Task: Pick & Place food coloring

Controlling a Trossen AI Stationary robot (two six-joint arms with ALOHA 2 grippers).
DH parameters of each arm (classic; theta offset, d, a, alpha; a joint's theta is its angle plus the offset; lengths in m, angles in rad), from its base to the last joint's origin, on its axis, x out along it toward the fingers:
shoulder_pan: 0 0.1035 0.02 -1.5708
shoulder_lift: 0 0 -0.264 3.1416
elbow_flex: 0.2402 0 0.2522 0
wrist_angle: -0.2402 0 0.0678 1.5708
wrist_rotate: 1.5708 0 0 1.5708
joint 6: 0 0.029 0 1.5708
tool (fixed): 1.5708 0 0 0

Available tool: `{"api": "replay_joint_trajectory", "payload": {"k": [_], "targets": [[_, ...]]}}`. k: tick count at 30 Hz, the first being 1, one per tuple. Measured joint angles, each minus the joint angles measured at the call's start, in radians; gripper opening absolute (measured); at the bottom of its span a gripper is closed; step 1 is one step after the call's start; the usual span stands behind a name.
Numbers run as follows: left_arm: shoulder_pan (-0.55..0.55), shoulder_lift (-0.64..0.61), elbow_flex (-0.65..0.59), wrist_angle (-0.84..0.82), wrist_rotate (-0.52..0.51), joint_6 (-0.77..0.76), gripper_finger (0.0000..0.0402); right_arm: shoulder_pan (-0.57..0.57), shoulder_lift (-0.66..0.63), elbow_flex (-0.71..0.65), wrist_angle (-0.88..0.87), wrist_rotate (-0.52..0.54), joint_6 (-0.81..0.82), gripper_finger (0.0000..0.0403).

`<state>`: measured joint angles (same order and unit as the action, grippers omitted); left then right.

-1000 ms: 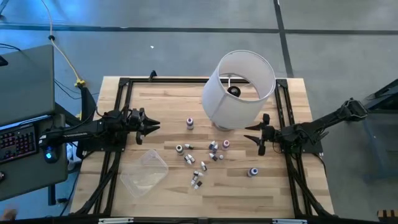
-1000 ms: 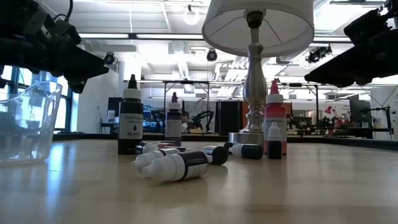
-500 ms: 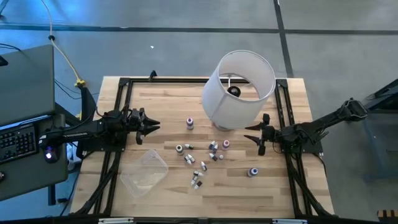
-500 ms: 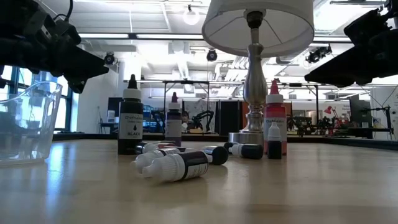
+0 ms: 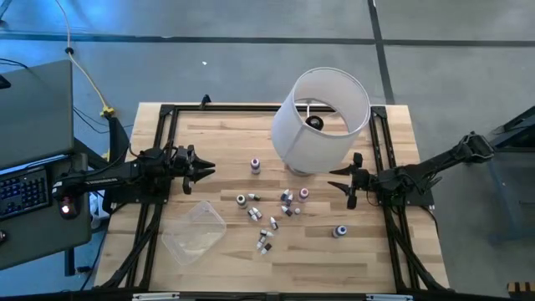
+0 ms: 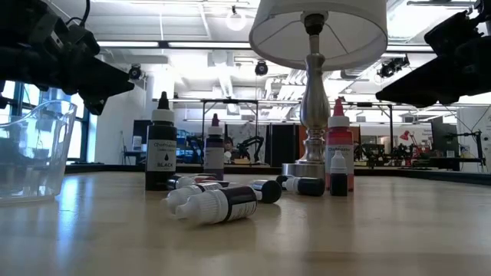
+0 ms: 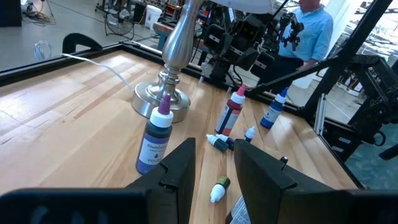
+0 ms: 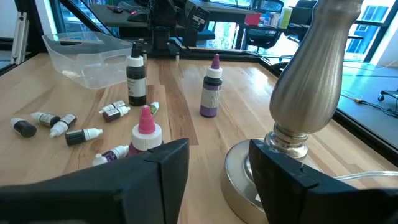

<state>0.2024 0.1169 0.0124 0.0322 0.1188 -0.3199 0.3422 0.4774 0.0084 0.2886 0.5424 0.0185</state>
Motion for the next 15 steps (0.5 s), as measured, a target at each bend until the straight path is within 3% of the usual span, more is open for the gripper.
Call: {"api": "replay_joint_trajectory", "payload": {"k": [15], "targets": [[0.0,0.0,0.0,0.0,0.0,0.0,0.0111,0.0,0.0,0.0,0.0,0.0,0.0,0.0159]]}}
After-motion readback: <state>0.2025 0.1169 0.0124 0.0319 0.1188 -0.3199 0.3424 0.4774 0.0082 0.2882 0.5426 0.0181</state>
